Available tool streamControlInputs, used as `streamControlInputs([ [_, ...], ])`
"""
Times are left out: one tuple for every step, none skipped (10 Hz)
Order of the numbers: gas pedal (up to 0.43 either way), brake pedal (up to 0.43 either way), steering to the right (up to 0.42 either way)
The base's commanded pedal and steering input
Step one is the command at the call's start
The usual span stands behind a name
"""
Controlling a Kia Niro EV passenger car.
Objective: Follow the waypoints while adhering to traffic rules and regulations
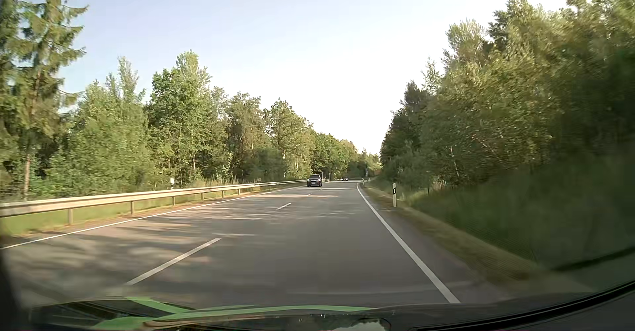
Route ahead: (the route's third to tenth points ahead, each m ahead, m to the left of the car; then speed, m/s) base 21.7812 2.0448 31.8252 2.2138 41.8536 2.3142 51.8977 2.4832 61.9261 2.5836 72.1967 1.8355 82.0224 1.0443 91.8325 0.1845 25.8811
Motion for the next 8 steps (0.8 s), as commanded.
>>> streamControlInputs([
  [0.000,0.000,0.001],
  [0.000,0.000,0.002],
  [0.000,0.000,0.002],
  [0.000,0.000,0.002],
  [0.000,0.000,0.003],
  [0.000,0.000,0.003],
  [0.000,0.000,0.002],
  [0.000,0.000,0.002],
])
